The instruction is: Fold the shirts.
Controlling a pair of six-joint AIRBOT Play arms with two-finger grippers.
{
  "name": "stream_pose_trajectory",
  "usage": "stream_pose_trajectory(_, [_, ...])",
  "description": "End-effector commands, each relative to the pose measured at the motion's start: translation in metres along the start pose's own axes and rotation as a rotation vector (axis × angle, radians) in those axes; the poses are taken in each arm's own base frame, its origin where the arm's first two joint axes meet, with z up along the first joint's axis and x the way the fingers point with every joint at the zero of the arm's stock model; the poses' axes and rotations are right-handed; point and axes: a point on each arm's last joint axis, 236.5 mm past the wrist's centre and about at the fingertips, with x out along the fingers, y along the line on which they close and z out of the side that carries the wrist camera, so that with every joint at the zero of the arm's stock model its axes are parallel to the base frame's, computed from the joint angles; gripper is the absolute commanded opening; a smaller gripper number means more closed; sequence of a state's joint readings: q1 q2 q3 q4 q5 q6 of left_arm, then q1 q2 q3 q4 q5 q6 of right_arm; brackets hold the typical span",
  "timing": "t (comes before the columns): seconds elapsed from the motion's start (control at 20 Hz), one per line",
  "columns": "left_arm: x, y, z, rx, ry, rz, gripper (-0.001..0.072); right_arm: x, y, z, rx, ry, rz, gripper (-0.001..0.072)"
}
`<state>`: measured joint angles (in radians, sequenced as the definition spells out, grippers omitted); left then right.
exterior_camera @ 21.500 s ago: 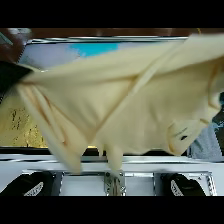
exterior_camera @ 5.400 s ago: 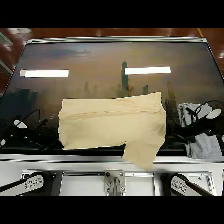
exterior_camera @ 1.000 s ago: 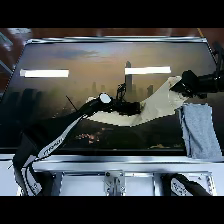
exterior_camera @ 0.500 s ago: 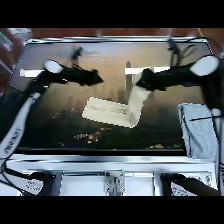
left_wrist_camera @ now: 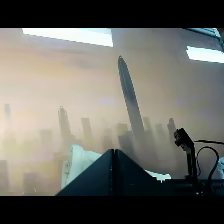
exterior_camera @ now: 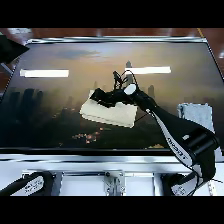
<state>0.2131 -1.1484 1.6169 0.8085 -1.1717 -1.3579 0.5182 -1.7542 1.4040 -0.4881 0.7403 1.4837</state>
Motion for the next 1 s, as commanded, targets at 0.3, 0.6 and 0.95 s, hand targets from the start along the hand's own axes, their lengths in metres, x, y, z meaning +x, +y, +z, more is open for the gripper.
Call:
stream_pose_trajectory(0.3, [-0.018,-0.004,-0.022,0.005,0.052,0.009,0.0034,-0.198,-0.18,0.0,-0.02,0.28,-0.593,0.0684])
stream_pose_trajectory(0.6, [-0.007,-0.012,-0.036,-0.01,0.094,-0.019,0.0034,-0.14,-0.206,-0.018,0.204,0.208,-0.371,0.0684])
stream_pose_trajectory(0.95, [-0.004,-0.015,-0.03,-0.049,0.065,-0.021,0.0034,-0.09,-0.197,-0.023,0.208,0.221,-0.239,0.0101])
